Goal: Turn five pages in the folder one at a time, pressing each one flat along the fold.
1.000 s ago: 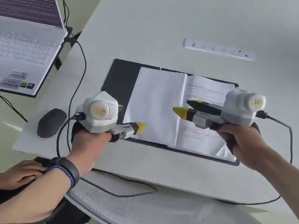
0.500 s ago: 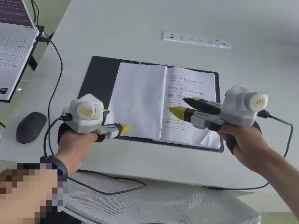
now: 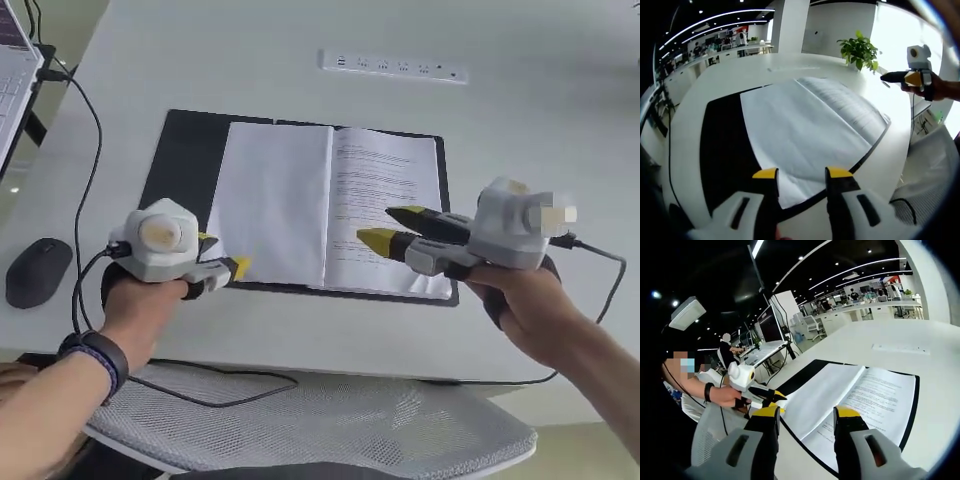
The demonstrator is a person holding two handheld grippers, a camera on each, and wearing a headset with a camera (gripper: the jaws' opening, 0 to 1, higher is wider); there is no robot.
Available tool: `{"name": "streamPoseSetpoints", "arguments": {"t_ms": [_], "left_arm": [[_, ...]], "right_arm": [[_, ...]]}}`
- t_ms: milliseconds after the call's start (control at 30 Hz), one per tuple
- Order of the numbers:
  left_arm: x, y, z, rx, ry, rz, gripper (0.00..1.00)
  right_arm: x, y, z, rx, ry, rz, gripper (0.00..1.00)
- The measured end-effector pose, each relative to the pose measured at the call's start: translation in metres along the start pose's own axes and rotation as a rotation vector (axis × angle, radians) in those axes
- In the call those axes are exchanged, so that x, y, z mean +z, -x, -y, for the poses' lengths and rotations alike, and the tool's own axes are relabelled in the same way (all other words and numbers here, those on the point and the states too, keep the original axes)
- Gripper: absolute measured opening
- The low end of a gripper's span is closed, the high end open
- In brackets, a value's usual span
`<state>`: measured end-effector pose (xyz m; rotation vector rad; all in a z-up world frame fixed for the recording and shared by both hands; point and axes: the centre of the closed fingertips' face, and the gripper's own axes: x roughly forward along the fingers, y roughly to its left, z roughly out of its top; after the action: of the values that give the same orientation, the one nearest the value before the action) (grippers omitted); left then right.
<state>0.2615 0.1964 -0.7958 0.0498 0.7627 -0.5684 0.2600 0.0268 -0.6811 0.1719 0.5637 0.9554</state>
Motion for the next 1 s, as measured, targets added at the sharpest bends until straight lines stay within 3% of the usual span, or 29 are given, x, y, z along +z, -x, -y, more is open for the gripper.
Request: {"name": "streamPoseSetpoints", "arguments": {"t_ms": [133, 333, 367, 400, 433, 533, 633, 1000], "left_arm": [[-0.010, 0.002, -0.004, 0.026, -0.040, -0.036, 0.26], [-0.017, 0.003, -0.006, 0.051, -0.042, -0.046, 0.19], [-0.018, 0.003, -0.007, 0.063, -0.055, -0.052, 0.17], [-0.018, 0.003, -0.012, 0.095, -0.124, -0.063, 0.14], [-0.017, 0.003, -0.013, 0.106, -0.153, -0.061, 0.12], [-0.016, 0.003, -0.015, 0.113, -0.117, -0.053, 0.07], [-0.016, 0.003, -0.021, 0.142, -0.119, -0.043, 0.00], [-0.015, 0.004, -0.022, 0.155, -0.119, -0.044, 0.00]], "right_arm": [[-0.001, 0.000, -0.002, 0.001, -0.020, 0.009, 0.39], [-0.003, -0.004, -0.007, 0.010, -0.021, 0.007, 0.40], [-0.003, -0.004, -0.008, 0.011, -0.020, 0.006, 0.40], [-0.003, -0.005, -0.009, 0.013, -0.019, 0.006, 0.40], [-0.003, -0.005, -0.009, 0.014, -0.017, 0.005, 0.40], [-0.001, -0.007, -0.010, 0.017, -0.019, 0.010, 0.40], [0.000, -0.008, -0.009, 0.017, -0.018, 0.011, 0.40], [-0.005, -0.024, -0.006, 0.033, -0.026, -0.010, 0.39]]}}
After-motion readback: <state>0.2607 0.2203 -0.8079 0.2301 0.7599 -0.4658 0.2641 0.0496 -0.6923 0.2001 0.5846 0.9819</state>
